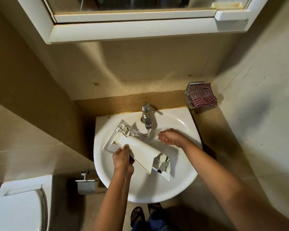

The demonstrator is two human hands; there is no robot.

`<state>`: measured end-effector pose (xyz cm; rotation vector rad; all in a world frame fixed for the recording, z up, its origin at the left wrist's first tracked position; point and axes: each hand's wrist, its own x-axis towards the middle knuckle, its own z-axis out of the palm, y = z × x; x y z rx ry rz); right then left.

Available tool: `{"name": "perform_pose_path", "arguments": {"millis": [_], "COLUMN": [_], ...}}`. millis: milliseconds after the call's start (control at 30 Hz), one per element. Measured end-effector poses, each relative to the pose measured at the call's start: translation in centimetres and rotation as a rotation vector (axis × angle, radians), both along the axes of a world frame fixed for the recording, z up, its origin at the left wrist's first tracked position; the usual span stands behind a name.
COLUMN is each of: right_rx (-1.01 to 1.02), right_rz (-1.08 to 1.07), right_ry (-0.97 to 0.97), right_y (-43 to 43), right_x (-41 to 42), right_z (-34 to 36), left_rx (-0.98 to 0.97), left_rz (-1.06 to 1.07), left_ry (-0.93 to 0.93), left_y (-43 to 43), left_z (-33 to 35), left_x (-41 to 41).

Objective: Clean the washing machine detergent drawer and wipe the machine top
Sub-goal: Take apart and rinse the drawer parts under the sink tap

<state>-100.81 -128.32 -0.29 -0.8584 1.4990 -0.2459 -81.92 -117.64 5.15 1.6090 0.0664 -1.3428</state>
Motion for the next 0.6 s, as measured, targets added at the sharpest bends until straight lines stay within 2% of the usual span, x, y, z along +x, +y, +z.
{"name": "perform_pose_path", "arguments": {"millis": [133, 233, 333, 433, 600], "right_rx": [0.155, 0.307, 0.350, 0.261, -0.052], "right_rz": [0.178, 0.328, 0.407, 0.410, 0.346], "right_ry": [0.134, 0.113, 0.033, -0.028, -0.042], "right_y": [0.7, 1.3, 1.1, 0.4, -1.2], "right_x": [-1.0, -0.8, -0.1, 1.1, 2.3], "right_z": [-0.5, -0.2, -0.1, 0.2, 1.7], "left_rx": [-0.023, -0.031, -0.058, -0.121, -0.221], "left_rz": [0.122, 0.164, 0.167, 0.195, 0.214], "left_ry": [0.158, 0.200, 0.205, 0.237, 0.310], "left_y": [1.1, 2.3, 4.0, 5.5, 6.0], "left_z": [-0.1, 0.0, 0.5, 0.7, 0.6], "left_x": [0.0, -0.4, -1.3, -2.1, -2.7]}}
